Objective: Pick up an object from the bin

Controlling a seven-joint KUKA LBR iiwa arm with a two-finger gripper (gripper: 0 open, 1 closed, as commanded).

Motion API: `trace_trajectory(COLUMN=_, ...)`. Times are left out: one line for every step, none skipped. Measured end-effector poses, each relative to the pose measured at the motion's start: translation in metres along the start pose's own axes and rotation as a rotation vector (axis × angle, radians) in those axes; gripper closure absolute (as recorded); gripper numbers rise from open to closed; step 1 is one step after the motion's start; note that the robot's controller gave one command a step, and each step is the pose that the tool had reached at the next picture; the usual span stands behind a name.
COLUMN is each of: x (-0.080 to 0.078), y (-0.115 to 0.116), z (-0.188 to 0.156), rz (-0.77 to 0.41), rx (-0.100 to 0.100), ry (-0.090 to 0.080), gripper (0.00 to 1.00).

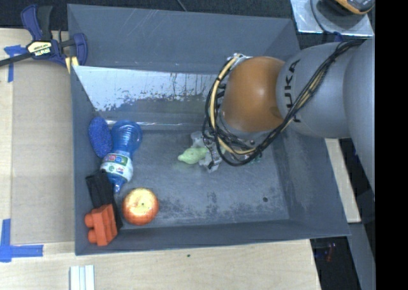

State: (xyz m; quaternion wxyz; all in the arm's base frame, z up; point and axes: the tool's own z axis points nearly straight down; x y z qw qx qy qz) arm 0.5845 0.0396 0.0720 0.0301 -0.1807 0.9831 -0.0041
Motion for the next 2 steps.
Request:
trace_trajectory(x=-0.015, y=-0.02, z=-0.05, rz=-0.015, rx=0.003, ry=-0.007, gripper=1.0)
trace_trajectory(x=0.028, y=0.0, z=-0.053, rz=0.05, rx=-0.002, ry=0.003, gripper=1.0)
